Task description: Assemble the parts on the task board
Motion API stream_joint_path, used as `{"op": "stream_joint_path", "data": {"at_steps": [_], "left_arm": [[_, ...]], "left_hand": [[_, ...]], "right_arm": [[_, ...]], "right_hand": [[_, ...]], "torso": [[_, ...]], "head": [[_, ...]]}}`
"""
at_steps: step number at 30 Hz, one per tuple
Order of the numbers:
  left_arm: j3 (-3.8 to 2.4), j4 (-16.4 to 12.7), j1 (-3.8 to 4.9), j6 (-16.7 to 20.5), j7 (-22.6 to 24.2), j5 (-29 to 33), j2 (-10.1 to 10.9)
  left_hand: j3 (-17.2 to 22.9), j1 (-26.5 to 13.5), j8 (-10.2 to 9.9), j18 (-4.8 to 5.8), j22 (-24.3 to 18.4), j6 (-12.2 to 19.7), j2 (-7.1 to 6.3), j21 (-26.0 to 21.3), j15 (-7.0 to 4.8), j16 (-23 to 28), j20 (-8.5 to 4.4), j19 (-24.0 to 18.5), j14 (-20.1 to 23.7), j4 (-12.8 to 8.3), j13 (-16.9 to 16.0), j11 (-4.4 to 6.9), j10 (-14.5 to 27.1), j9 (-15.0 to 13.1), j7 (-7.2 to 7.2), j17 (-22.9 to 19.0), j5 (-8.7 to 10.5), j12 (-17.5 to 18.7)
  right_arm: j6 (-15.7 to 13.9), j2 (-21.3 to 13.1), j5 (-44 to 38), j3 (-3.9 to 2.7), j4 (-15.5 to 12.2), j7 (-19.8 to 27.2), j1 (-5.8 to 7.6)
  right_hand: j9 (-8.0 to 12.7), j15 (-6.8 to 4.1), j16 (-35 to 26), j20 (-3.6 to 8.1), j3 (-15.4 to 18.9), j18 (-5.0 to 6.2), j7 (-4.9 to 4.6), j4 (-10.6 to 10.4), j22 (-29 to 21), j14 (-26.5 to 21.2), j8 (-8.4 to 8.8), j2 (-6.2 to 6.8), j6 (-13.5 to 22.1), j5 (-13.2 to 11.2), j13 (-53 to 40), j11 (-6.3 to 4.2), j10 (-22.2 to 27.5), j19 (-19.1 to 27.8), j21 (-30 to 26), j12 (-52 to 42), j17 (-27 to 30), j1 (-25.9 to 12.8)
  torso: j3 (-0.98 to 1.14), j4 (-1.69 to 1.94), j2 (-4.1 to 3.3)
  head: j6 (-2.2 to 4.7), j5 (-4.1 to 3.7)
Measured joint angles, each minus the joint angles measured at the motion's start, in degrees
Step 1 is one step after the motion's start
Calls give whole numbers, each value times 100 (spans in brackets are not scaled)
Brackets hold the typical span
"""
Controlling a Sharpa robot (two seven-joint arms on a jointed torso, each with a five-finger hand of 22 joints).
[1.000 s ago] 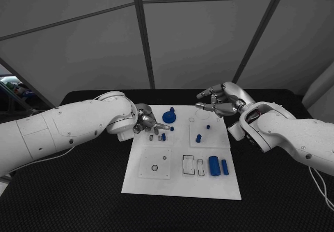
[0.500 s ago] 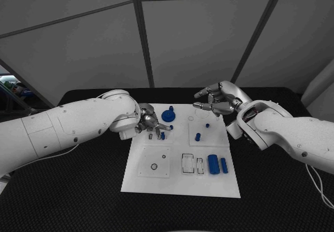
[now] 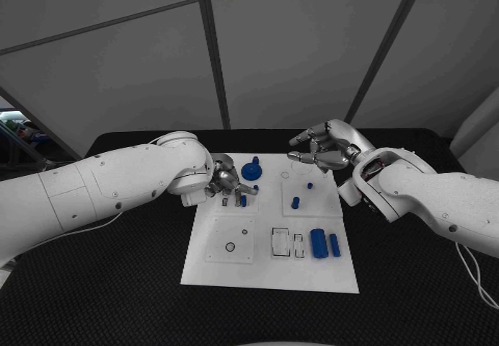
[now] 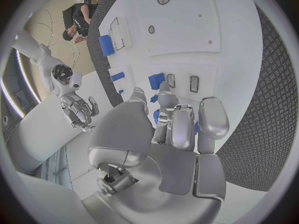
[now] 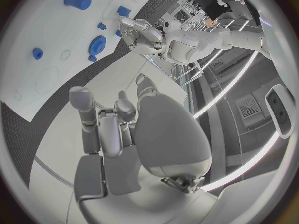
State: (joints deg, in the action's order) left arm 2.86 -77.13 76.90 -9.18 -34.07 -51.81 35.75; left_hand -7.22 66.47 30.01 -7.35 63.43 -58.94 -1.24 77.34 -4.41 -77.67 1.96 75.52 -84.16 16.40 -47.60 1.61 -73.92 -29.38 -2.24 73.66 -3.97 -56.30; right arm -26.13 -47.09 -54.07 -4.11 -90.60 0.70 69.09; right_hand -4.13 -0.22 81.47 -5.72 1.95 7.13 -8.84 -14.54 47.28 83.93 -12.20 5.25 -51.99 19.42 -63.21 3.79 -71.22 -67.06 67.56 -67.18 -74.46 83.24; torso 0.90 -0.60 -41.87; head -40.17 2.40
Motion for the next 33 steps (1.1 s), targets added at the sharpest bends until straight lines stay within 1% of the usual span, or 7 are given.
{"op": "stream_joint_path", "data": {"at_steps": [7, 17, 18, 20, 21, 23, 33], "left_arm": [[0, 73, 0, -62, 0, -3, -58], [0, 125, 1, -140, 0, -6, -88], [0, 129, 1, -150, 0, -7, -92], [0, 133, 1, -166, 0, -7, -97], [0, 135, 1, -176, 0, -8, -101], [0, 137, 1, -201, 0, -8, -109], [4, 169, 1, -350, -2, -10, -148]], "left_hand": [[83, 118, 44, 1, 19, 30, 57, 0, 0, 0, 0, 0, 0, -21, 4, 0, 0, -79, -12, 0, 0, 0], [163, 223, 67, 0, 40, 50, 58, 0, 0, 0, 0, 0, 0, -37, 10, 0, 0, -149, 9, -1, 0, 0], [189, 248, 67, 0, 45, 68, 83, 0, 0, 0, 0, 0, 0, -43, 10, 0, 0, -160, 13, -1, 0, 0], [234, 322, 90, -1, 51, 91, 38, 0, -20, 0, 0, 0, 20, -61, 10, 0, 0, -185, 10, -1, 0, 0], [242, 352, 90, -1, 51, 91, 64, 0, -20, 0, 0, 0, 20, -68, 10, 0, 0, -197, 10, -1, 0, 0], [301, 423, 90, -1, 59, 91, 9, 0, -20, 0, 0, 0, 20, -99, 10, 0, 0, -223, 10, 2, 0, 0], [312, 457, 111, 0, 106, 91, 20, 0, -20, 0, 0, 0, 20, -108, -16, 0, 0, -241, 10, 5, 0, -6]], "right_arm": [[13, 9, -11, 0, 9, -13, 0], [30, 22, -16, 0, 18, -25, 0], [33, 23, -17, 0, 19, -26, 0], [37, 27, -18, 0, 23, -27, -1], [38, 29, -18, 0, 25, -28, -1], [42, 35, -19, 0, 28, -31, -1], [66, 52, -21, 0, 40, -38, -1]], "right_hand": [[0, 0, 0, 0, 0, 1, 0, 0, 0, 0, 0, 0, 0, 0, 0, 0, 0, 0, 0, -1, 0, 0], [0, 0, -28, 0, 0, 0, 0, 0, -13, 0, 0, 0, 0, 0, 5, 0, 0, -1, -28, -1, 16, 0], [0, 0, -28, 0, 0, 0, 0, 0, -12, 0, 0, 0, 0, 0, 5, 0, 0, 0, -28, -1, 16, 0], [0, 1, -28, 0, 0, 0, 0, 0, -12, 0, 0, 0, 0, 0, 5, 0, 0, 0, -28, -1, 16, 0], [0, 0, -28, 0, 0, 0, 0, 0, -12, 0, 0, 0, 0, 0, 5, 0, 0, 0, -28, -1, 15, 0], [0, 0, -28, 0, 0, 0, 0, 0, -12, 0, 0, 0, 0, 0, 5, 0, -1, 0, -28, -1, 16, 0], [0, 1, -28, 0, 0, 0, 0, 0, -12, 0, 0, 0, 0, 0, 5, 0, -1, 0, -28, -2, 15, 0]], "torso": [[-2, -1, -1], [-3, -1, 0], [-3, -1, 1], [-4, -1, 1], [-4, -1, 2], [-4, -1, 2], [-4, 1, 2]], "head": [[-22, 0], [-43, 0], [-46, 0], [-54, 0], [-56, -3], [-60, -4], [-83, -5]]}}
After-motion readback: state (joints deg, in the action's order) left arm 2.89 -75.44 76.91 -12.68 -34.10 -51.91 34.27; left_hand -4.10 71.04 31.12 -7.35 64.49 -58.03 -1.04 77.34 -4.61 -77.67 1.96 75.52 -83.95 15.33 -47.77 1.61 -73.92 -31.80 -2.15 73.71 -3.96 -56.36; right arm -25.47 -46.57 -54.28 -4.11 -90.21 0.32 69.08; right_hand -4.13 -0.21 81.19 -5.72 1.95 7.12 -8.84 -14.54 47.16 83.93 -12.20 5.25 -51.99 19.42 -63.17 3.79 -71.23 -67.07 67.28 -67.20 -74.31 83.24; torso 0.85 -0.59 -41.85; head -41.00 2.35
